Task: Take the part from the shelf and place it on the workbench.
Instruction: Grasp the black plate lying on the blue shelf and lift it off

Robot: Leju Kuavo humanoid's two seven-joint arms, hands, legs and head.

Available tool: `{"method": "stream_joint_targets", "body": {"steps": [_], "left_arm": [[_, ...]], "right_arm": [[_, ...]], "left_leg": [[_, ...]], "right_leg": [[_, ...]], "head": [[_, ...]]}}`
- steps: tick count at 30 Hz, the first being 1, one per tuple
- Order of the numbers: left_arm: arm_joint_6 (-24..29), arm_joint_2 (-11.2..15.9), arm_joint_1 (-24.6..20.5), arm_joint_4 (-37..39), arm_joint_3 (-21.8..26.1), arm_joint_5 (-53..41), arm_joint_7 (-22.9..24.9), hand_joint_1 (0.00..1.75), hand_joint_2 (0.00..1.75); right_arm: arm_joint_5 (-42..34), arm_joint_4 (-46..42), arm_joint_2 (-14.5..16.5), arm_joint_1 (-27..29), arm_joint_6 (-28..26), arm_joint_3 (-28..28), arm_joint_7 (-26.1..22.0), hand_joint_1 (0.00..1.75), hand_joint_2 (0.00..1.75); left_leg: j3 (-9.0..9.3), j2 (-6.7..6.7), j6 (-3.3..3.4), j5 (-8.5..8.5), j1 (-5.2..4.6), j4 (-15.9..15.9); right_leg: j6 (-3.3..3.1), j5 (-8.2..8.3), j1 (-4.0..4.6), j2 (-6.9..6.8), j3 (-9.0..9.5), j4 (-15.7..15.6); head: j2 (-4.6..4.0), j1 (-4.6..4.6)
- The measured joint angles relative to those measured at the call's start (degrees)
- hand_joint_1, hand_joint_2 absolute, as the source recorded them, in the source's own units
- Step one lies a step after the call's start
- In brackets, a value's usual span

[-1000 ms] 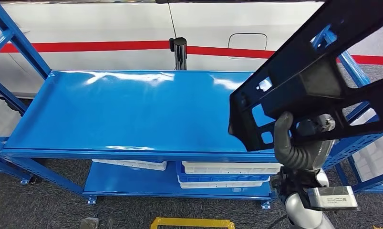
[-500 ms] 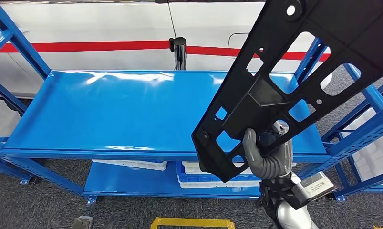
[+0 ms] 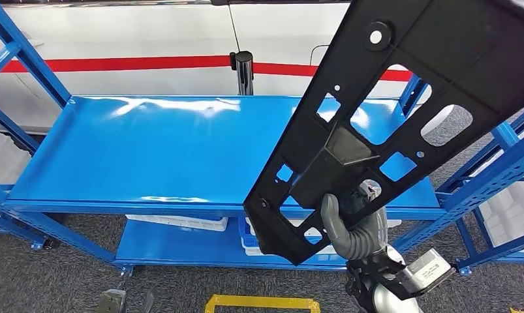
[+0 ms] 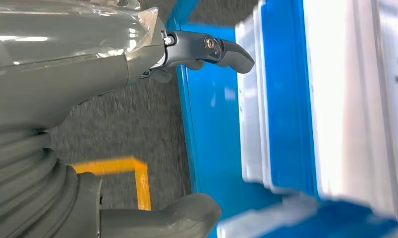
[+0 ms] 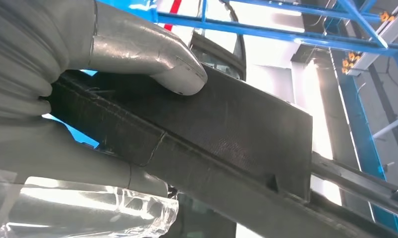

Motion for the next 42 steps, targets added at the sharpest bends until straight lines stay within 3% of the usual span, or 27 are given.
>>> {"method": "stream_joint_targets", "body": {"steps": [1,2,3,6,7,8,10,12,13,14,16,18,21,22,23,24,26,28,29,31,32,34,36,37,38,40,42], "left_arm": [[-0.06,-0.04,-0.16,0.06,-0.04,-0.20,0.01,0.00,1.75],[-0.09,-0.05,-0.33,0.10,-0.08,-0.32,0.01,0.00,1.75],[-0.11,-0.05,-0.51,0.14,-0.11,-0.41,0.00,0.00,1.75],[-0.12,-0.15,-0.77,0.26,-0.16,-0.59,-0.02,0.00,1.75],[-0.13,-0.17,-0.78,0.31,-0.16,-0.65,-0.02,0.00,1.75],[-0.18,-0.20,-0.81,0.34,-0.17,-0.70,-0.02,0.00,1.75],[-0.30,-0.23,-0.95,0.35,-0.18,-0.78,-0.02,0.00,1.75],[-0.35,-0.25,-1.04,0.35,-0.19,-0.78,-0.02,0.00,1.75],[-0.38,-0.25,-1.04,0.35,-0.19,-0.77,-0.02,0.00,1.75],[-0.41,-0.25,-1.04,0.35,-0.19,-0.76,-0.02,0.00,1.75],[-0.51,-0.21,-1.13,0.21,-0.18,-0.73,-0.02,0.00,1.75],[-0.57,-0.23,-1.25,-0.09,-0.19,-0.71,-0.08,0.00,1.75],[-0.64,-0.23,-1.35,-0.35,-0.11,-0.46,-0.10,0.00,1.75],[-0.75,-0.23,-1.33,-0.39,-0.07,-0.37,-0.07,0.00,1.75],[-0.87,-0.25,-1.29,-0.45,-0.02,-0.33,-0.06,0.00,1.75],[-0.99,-0.28,-1.25,-0.50,0.01,-0.31,-0.05,0.00,1.75],[-1.18,-0.37,-1.09,-0.60,0.05,-0.28,-0.03,0.00,1.75],[-1.25,-0.45,-0.80,-0.63,0.10,-0.26,-0.02,0.00,1.75],[-1.25,-0.48,-0.70,-0.63,0.17,-0.26,-0.02,0.00,1.75],[-1.25,-0.50,-0.56,-0.64,0.52,-0.26,-0.02,0.00,1.75],[-1.25,-0.51,-0.48,-0.70,0.72,-0.26,-0.03,0.00,1.75],[-1.22,-0.52,-0.24,-0.82,1.01,-0.27,-0.03,0.00,1.75],[-1.17,-0.55,0.06,-0.88,1.26,-0.28,-0.03,0.00,1.75],[-1.12,-0.56,0.20,-0.89,1.47,-0.28,-0.03,0.00,1.75],[-1.06,-0.60,0.37,-0.89,1.69,-0.29,-0.03,0.00,1.75],[-0.85,-0.69,0.63,-0.89,2.08,-0.33,-0.03,0.00,1.75],[-0.64,-0.76,0.77,-0.89,2.39,-0.34,-0.02,0.00,1.75]], "right_arm": [[0.22,0.07,0.03,0.23,-0.10,0.07,-0.14,1.75,1.75],[0.43,0.09,0.08,0.43,-0.14,0.14,-0.27,1.75,1.75],[0.56,0.11,0.10,0.63,-0.15,0.21,-0.33,1.75,1.75],[0.69,0.10,0.14,1.09,-0.17,0.37,-0.38,1.75,1.75],[0.72,0.10,0.17,1.16,-0.18,0.38,-0.38,1.75,1.75],[0.82,0.10,0.22,1.22,-0.18,0.38,-0.39,1.75,1.75],[1.21,0.10,0.54,1.55,-0.05,0.39,-0.44,1.75,1.75],[1.76,0.10,0.99,2.02,0.31,0.44,-0.48,1.75,1.75],[1.99,0.10,1.19,2.20,0.49,0.47,-0.49,1.75,1.75],[2.17,0.10,1.34,2.28,0.63,0.51,-0.49,1.75,1.75],[2.33,0.10,1.60,2.33,0.74,0.57,-0.50,1.75,1.75],[2.38,0.16,1.70,2.46,0.76,0.53,-0.57,1.75,1.75],[2.43,0.44,1.83,2.59,0.61,0.39,-1.03,1.75,1.75],[2.45,0.56,1.86,2.63,0.50,0.34,-1.18,1.75,1.75],[2.42,0.66,1.86,2.64,0.40,0.30,-1.27,1.75,1.75],[2.32,0.76,1.85,2.63,0.32,0.26,-1.34,1.75,1.75],[1.56,1.04,1.85,2.70,0.27,0.21,-1.38,1.75,1.75],[0.49,1.39,1.86,2.86,0.13,0.16,-1.37,1.75,1.75],[0.09,1.56,1.88,2.89,-0.13,0.11,-1.37,1.75,1.75],[-0.22,1.86,1.99,2.90,-1.04,-0.06,-1.36,1.75,1.75],[-0.15,1.96,2.11,2.88,-1.66,-0.14,-1.36,1.75,1.75],[0.74,2.06,2.40,3.05,-3.30,-0.32,-1.48,1.75,1.75],[2.18,2.28,2.62,3.29,-5.12,-0.58,-1.73,1.75,1.75],[2.84,2.46,2.71,3.32,-5.88,-0.72,-1.82,1.75,1.75],[3.40,2.64,2.82,3.33,-6.48,-0.82,-1.86,1.75,1.75],[4.55,3.02,3.01,3.34,-7.43,-0.91,-1.84,1.75,1.75],[5.70,3.54,3.08,3.41,-8.01,-0.85,-1.87,1.75,1.75]], "left_leg": [[-0.64,-0.05,-0.68,-0.24,0.14,0.88],[-1.27,-0.11,-1.37,-0.57,0.31,1.94],[-1.76,-0.17,-1.94,-0.80,0.32,2.74],[-2.36,-0.27,-2.64,-0.78,0.72,3.39],[-2.73,-0.23,-2.66,-1.67,0.88,4.17],[-3.42,-0.20,-2.64,-3.42,0.95,5.95],[-5.67,-0.15,-2.36,-8.58,0.76,12.52],[-7.15,-0.16,-1.74,-12.31,0.38,18.73],[-6.68,-0.18,-1.19,-12.89,0.07,19.57],[-5.09,-0.22,-0.44,-12.55,-0.36,18.19],[0.52,-0.30,1.68,-10.99,-1.66,10.79],[4.32,-0.19,3.43,-9.81,-2.94,5.08],[4.44,0.01,4.19,-7.87,-3.85,3.32],[4.24,0.14,4.05,-6.77,-3.73,2.52],[3.83,0.26,4.06,-5.49,-3.48,1.65],[3.26,0.39,3.95,-4.21,-3.20,0.90],[1.64,0.56,3.63,-2.25,-2.91,0.50],[-0.31,0.68,2.97,-0.79,-2.72,0.59],[-1.32,0.73,2.63,-0.10,-2.56,0.68],[-3.31,0.79,1.78,1.10,-2.22,1.30],[-4.29,0.77,1.37,1.51,-2.16,1.92],[-5.38,0.71,0.67,2.11,-2.24,2.98],[-5.55,0.66,0.21,2.77,-2.07,3.13],[-5.73,0.58,-0.06,2.58,-1.78,3.36],[-6.10,0.49,-0.35,1.36,-1.48,4.17],[-7.50,0.30,-1.03,-4.18,-1.06,8.89],[-8.85,0.21,-1.56,-9.49,-0.79,16.06]], "right_leg": [[0.81,0.93,-0.27,-0.03,1.53,-2.95],[1.02,1.51,-0.49,0.06,2.51,-4.86],[0.84,1.64,-0.54,0.20,2.69,-5.36],[-0.75,2.06,-0.16,0.50,1.80,-4.22],[-1.25,2.38,0.02,0.48,1.49,-4.15],[-1.79,2.73,0.18,0.46,1.08,-4.15],[-2.78,3.50,0.77,0.38,0.11,-4.17],[-3.42,4.34,1.62,0.27,-1.05,-4.15],[-3.63,4.81,2.09,0.23,-1.68,-4.15],[-3.80,5.31,2.51,0.24,-2.30,-4.16],[-3.98,6.38,2.99,0.28,-3.33,-4.21],[-3.65,7.27,2.91,0.19,-3.52,-4.53],[-2.54,8.59,2.32,-0.05,-3.24,-5.40],[-2.34,8.66,2.42,-0.05,-3.48,-5.43],[-2.42,7.60,2.61,-0.02,-3.99,-4.71],[-2.70,5.68,2.76,0.01,-4.71,-3.10],[-3.21,0.27,2.46,0.03,-6.18,3.08],[-2.44,-1.87,1.92,0.00,-6.03,8.23],[-1.64,-1.44,1.64,-0.02,-4.81,8.49],[-0.06,0.00,1.00,-0.12,0.48,3.19],[0.29,-0.23,0.96,-0.12,3.76,-0.96],[0.01,-1.46,1.15,-0.09,7.23,-6.28],[-0.91,-1.56,1.29,-0.08,7.05,-6.89],[-1.50,-1.20,1.17,-0.16,6.88,-6.94],[-2.18,-0.70,1.10,-0.26,6.55,-6.99],[-3.27,0.52,1.09,-0.39,5.64,-7.05],[-3.52,1.74,1.29,-0.38,4.43,-6.96]], "head": [[0.00,0.14],[0.00,0.23],[0.00,0.20],[0.00,-0.39],[0.00,-0.51],[0.00,-0.58],[0.00,-0.75],[0.00,-0.81],[0.00,-0.81],[0.00,-0.82],[0.01,-0.75],[0.01,-0.56],[0.00,-0.89],[0.00,-1.01],[0.00,-0.96],[0.00,-0.84],[0.00,-0.55],[0.00,-0.48],[0.00,-0.47],[0.00,-0.44],[0.00,-0.37],[0.00,-0.38],[0.00,-0.66],[0.00,-0.74],[0.00,-0.84],[0.00,-0.95],[0.00,-1.04]]}}
